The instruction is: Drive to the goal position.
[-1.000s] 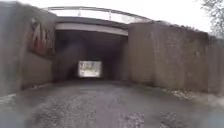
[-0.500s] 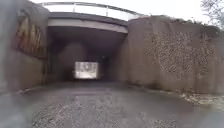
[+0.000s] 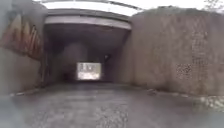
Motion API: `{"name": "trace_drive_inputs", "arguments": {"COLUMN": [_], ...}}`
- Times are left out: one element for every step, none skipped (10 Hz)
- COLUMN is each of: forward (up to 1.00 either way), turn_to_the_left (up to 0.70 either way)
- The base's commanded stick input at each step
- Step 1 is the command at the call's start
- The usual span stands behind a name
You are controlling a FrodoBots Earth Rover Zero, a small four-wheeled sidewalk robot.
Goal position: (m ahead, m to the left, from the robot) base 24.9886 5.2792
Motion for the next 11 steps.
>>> {"name": "trace_drive_inputs", "arguments": {"forward": [1.0, 1.0, 1.0, 1.0, 1.0, 1.0, 1.0, 1.0, 1.0, 1.0, 1.0], "turn_to_the_left": [0.01, 0.01, 0.01, 0.01, 0.01, 0.01, 0.01, 0.01, 0.01, 0.01, 0.01]}}
